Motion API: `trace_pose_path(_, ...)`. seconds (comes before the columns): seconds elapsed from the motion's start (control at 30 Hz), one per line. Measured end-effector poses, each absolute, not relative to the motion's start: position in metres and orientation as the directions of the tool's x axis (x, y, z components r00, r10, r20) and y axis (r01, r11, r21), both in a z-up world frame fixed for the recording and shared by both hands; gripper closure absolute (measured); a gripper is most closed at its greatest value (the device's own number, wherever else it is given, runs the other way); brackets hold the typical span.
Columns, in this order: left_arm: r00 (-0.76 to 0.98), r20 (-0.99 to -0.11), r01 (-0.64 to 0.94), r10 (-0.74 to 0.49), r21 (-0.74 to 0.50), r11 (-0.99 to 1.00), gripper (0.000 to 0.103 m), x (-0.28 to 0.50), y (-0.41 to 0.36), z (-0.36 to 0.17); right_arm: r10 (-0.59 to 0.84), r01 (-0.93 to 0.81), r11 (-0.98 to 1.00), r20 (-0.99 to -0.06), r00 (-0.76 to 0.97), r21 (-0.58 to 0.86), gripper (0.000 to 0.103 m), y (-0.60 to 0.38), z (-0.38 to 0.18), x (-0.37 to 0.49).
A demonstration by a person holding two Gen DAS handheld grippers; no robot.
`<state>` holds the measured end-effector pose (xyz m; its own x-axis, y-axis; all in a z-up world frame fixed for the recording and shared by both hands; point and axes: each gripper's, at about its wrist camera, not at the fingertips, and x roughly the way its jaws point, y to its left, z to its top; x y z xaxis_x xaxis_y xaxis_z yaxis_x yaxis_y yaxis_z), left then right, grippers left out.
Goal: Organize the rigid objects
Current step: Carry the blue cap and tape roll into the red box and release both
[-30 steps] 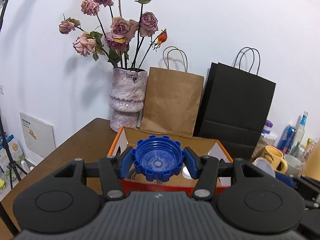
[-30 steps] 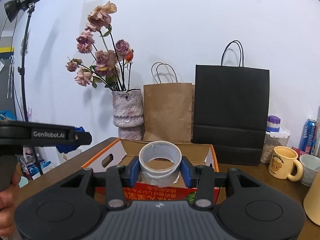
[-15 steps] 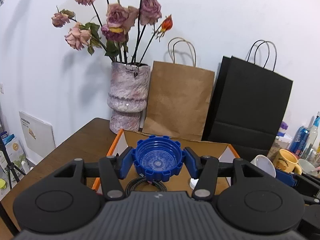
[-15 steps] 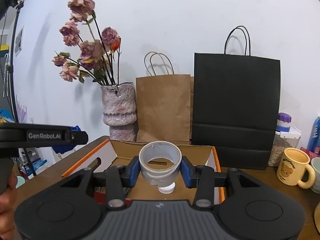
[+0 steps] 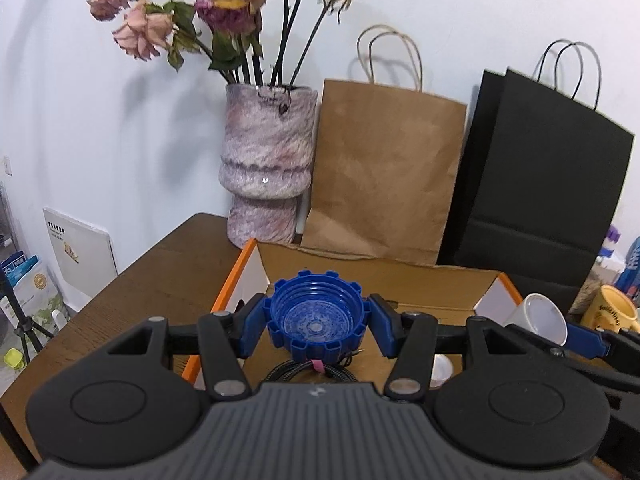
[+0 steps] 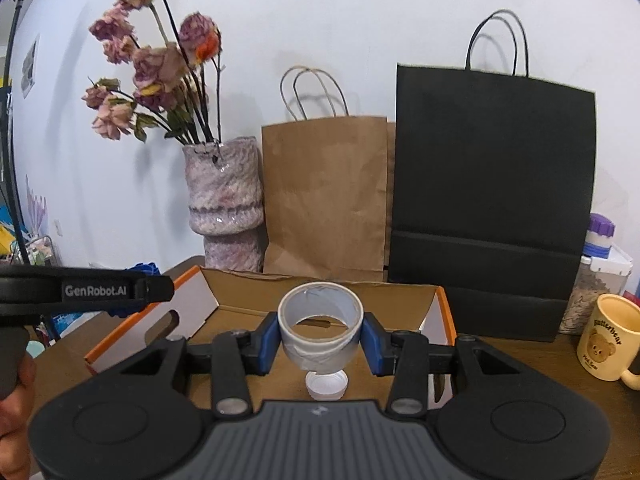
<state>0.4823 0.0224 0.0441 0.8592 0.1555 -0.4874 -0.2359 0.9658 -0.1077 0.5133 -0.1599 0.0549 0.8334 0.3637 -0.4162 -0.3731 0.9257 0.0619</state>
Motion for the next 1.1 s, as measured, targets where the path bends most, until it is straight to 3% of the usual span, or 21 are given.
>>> trace_pose_path(0.37,0.804,-0.563,-0.28,0.192,-0.073,0.957,0.048,0.508,0.032,0.017,0.358,-0.363,0.927,-0.507,0.784,0.092,0.061,-0.156,0.025,0.551)
trace_pose_path(0.8,0.789,-0.581,-0.259,0.201,-0.019,0.966,0.047,0.513,0.025,0.007,0.34,-0.363,0.929,-0.546,0.766,0.068,0.06,-0.153,0.01,0.555)
trace_pose_path(0.87,0.782,-0.587,-0.27,0.208,-0.018,0.963,0.043,0.513,0.026,0.008,0.342,-0.367,0.928,-0.547,0.764,0.066,0.05,-0.153,0.011,0.555)
trace_pose_path(0.93,0.781,-0.585,-0.279,0.218,-0.014,0.96,0.024,0.513,0.027,0.009,0.332,-0.357,0.932,-0.532,0.779,0.059,0.007,-0.154,0.012,0.554)
trace_pose_path(1.0,0.786,-0.573,-0.29,0.233,-0.009,0.957,0.004,0.513,0.027,0.009,0.312,-0.338,0.94,-0.516,0.797,0.047,0.001,-0.156,0.014,0.553)
trace_pose_path(1.1,0.791,-0.565,-0.296,0.235,-0.017,0.955,0.0,0.512,0.027,0.01,0.313,-0.327,0.943,-0.517,0.797,0.067,0.0,-0.161,0.016,0.555)
